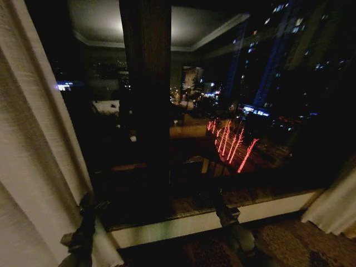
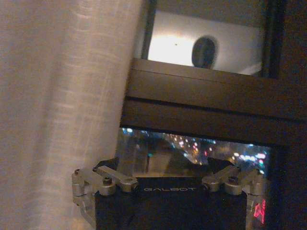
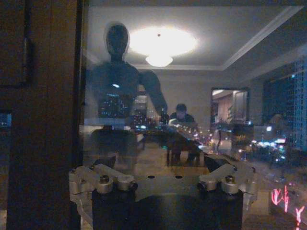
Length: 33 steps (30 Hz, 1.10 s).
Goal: Open the curtains by pulling them apart, changing their state from closed to fully open.
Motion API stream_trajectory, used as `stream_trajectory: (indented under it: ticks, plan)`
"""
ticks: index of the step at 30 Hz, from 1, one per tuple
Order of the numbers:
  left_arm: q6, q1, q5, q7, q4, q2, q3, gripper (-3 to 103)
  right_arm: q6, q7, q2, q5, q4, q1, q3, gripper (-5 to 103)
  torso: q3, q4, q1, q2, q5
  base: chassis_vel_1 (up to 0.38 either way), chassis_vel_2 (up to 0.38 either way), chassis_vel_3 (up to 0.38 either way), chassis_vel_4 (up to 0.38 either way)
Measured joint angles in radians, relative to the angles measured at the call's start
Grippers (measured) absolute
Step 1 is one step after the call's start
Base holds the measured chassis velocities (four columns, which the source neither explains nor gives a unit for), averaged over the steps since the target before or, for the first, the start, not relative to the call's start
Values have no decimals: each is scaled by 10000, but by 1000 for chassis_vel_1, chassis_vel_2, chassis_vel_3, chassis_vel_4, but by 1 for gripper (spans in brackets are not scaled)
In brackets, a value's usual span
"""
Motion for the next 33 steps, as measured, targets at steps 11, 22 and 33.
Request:
stream_trajectory:
  ticks: [11,22,33]
  plan:
    - [1110,-544,108,-673,-429,343,-79,100,0,1,0,0,0,0,0,100,0,1,0,0,-2,0,0,0,0]
    - [442,-144,1009,-672,-326,94,139,100,0,0,0,0,0,0,0,100,0,1,1,-1,-2,0,0,0,0]
    - [-563,1259,2124,-1100,-947,-502,289,100,0,0,0,0,0,0,0,100,0,1,0,0,-1,0,0,0,0]
